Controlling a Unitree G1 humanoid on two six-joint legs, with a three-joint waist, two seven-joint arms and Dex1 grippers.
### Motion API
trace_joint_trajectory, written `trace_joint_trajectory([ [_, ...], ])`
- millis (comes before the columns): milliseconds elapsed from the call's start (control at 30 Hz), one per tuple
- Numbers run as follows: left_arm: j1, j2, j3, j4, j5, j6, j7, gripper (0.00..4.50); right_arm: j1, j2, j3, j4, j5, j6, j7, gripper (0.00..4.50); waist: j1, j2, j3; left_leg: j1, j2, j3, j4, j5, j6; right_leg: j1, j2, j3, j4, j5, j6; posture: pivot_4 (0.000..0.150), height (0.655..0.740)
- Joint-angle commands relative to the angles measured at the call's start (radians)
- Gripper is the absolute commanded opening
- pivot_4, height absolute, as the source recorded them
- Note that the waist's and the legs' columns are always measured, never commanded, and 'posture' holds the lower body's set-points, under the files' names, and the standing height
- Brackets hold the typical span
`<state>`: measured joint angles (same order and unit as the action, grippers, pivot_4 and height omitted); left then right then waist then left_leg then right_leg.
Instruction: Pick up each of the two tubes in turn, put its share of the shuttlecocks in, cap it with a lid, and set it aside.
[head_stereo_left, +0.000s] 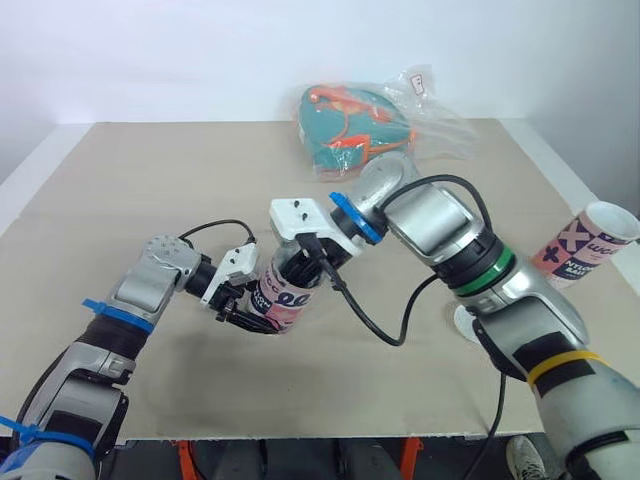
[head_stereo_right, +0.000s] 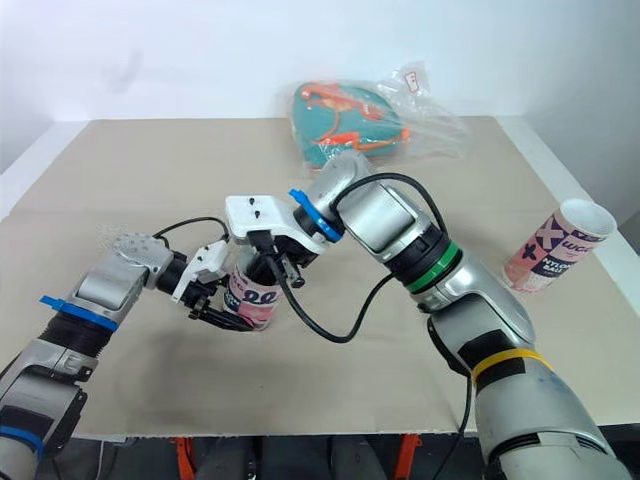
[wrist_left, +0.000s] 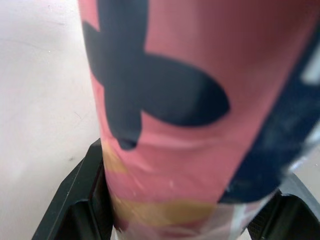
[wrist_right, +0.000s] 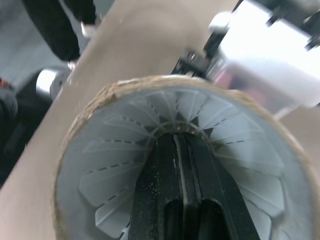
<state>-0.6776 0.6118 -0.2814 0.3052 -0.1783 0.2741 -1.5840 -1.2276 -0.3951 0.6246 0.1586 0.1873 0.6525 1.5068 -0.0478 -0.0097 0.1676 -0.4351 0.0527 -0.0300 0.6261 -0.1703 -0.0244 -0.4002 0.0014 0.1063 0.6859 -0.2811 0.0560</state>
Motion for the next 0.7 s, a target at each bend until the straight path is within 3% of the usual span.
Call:
trace_joint_trajectory([
  [33,0.005,-0.022,-0.016,-0.034,0.002,0.017,0.034,2.78,0.049,0.055,0.043,-0.019,0.009,0.022,0.009,0.04,0.000,0.000,0.000,0.001,0.000,0.000,0.000,0.000,0.000,0.000,0.000,0.000,0.000,0.000,0.000,0.150,0.7387],
  [333,0.023,-0.042,-0.001,-0.046,-0.007,0.018,0.056,2.78,-0.035,-0.041,-0.149,0.039,0.085,0.077,0.081,0.04,0.007,0.000,0.000,-0.002,-0.001,-0.001,0.001,0.000,0.000,0.000,-0.001,0.000,0.000,0.000,0.000,0.150,0.7387],
  [700,0.066,-0.058,0.023,-0.100,-0.036,0.028,0.103,2.78,-0.005,-0.296,-0.280,-0.120,0.142,0.077,0.065,0.04,0.024,0.000,0.001,-0.005,-0.006,0.000,-0.001,0.000,-0.001,-0.003,-0.007,-0.001,-0.001,0.000,-0.001,0.150,0.7387],
])
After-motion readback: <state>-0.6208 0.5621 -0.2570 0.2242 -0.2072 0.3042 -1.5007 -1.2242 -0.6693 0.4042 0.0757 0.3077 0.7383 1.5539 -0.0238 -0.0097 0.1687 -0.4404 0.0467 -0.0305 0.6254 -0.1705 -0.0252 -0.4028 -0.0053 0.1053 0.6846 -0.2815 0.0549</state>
